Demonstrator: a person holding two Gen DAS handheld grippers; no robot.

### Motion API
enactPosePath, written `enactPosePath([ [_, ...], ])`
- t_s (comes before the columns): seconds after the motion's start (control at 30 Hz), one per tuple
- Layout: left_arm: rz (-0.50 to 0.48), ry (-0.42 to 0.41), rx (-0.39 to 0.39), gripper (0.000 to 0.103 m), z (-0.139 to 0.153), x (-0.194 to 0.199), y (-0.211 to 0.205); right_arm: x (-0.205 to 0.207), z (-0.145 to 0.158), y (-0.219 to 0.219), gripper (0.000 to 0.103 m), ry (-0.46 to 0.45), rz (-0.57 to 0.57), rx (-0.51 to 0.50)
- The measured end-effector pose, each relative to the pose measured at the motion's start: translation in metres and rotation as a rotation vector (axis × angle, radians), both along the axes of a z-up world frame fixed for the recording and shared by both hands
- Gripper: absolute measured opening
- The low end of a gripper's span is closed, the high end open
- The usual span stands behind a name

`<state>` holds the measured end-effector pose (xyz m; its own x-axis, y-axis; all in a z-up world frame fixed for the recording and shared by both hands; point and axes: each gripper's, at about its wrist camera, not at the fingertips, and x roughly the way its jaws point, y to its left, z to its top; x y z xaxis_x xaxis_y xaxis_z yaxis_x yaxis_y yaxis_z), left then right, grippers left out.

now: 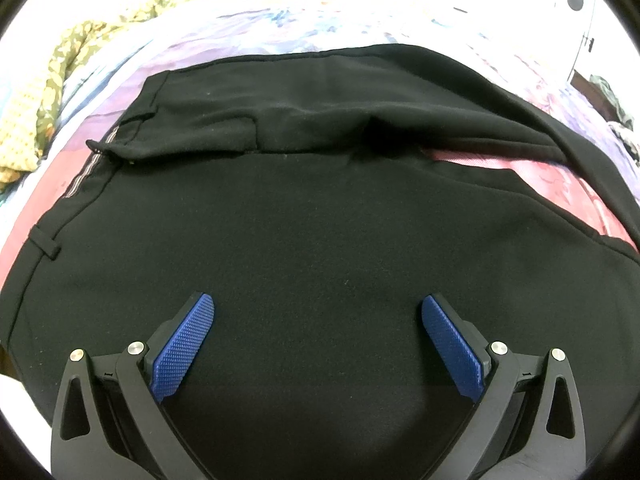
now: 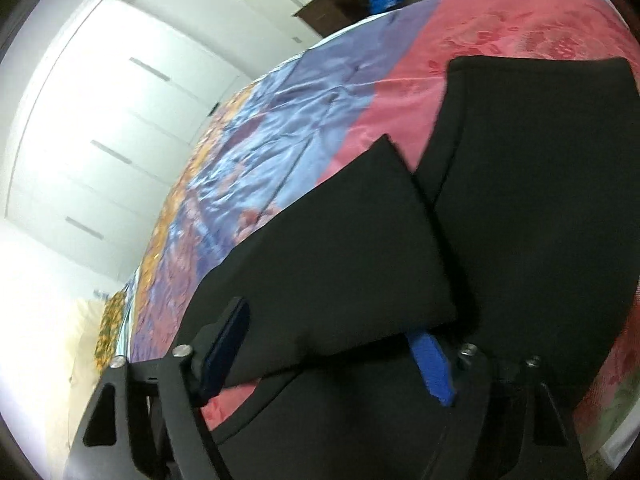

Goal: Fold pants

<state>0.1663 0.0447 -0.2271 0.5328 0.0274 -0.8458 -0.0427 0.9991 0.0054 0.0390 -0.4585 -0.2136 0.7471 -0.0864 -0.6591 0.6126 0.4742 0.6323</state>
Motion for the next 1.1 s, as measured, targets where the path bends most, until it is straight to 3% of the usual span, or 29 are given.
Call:
enactPosePath([
  [0.1,0.000,-0.005,-0.001,0.103,0.000,-0.001,0.000,0.002,-0.003,-0.005,0.023,0.061,0.007,-0.015],
  [0.13,-0.001,-0.008,-0.002,0.103,0.000,-0.001,0.000,0.003,-0.004,-0.007,0.016,0.070,0.019,-0.016],
  [0.23,-0.005,-0.011,-0.004,0.103,0.000,-0.001,0.001,0.001,0.003,-0.012,0.013,0.068,0.061,-0.018],
  [0.4,-0.008,0.011,-0.008,0.103,0.001,0.001,0.002,0.003,0.052,0.001,0.013,-0.010,0.155,-0.093],
  [0.53,-0.006,0.093,-0.031,0.102,0.011,0.006,0.003,0.012,0.095,0.021,0.013,-0.095,0.260,-0.140],
  [0.6,-0.028,0.130,-0.129,0.102,0.021,0.008,0.004,0.016,0.116,0.033,0.013,-0.145,0.320,-0.165],
  [0.73,-0.041,0.140,-0.412,0.102,0.042,0.036,0.012,0.013,0.149,0.050,0.013,-0.237,0.411,-0.174],
  [0.87,-0.004,0.158,-0.639,0.102,0.055,0.098,0.015,0.006,0.173,0.061,0.013,-0.323,0.470,-0.158],
  [1.0,-0.011,0.186,-0.761,0.102,0.056,0.154,0.001,-0.017,0.191,0.061,0.013,-0.393,0.518,-0.145],
  [1.1,-0.001,0.216,-0.750,0.102,0.051,0.187,-0.019,-0.034,0.202,0.056,0.013,-0.452,0.551,-0.129],
])
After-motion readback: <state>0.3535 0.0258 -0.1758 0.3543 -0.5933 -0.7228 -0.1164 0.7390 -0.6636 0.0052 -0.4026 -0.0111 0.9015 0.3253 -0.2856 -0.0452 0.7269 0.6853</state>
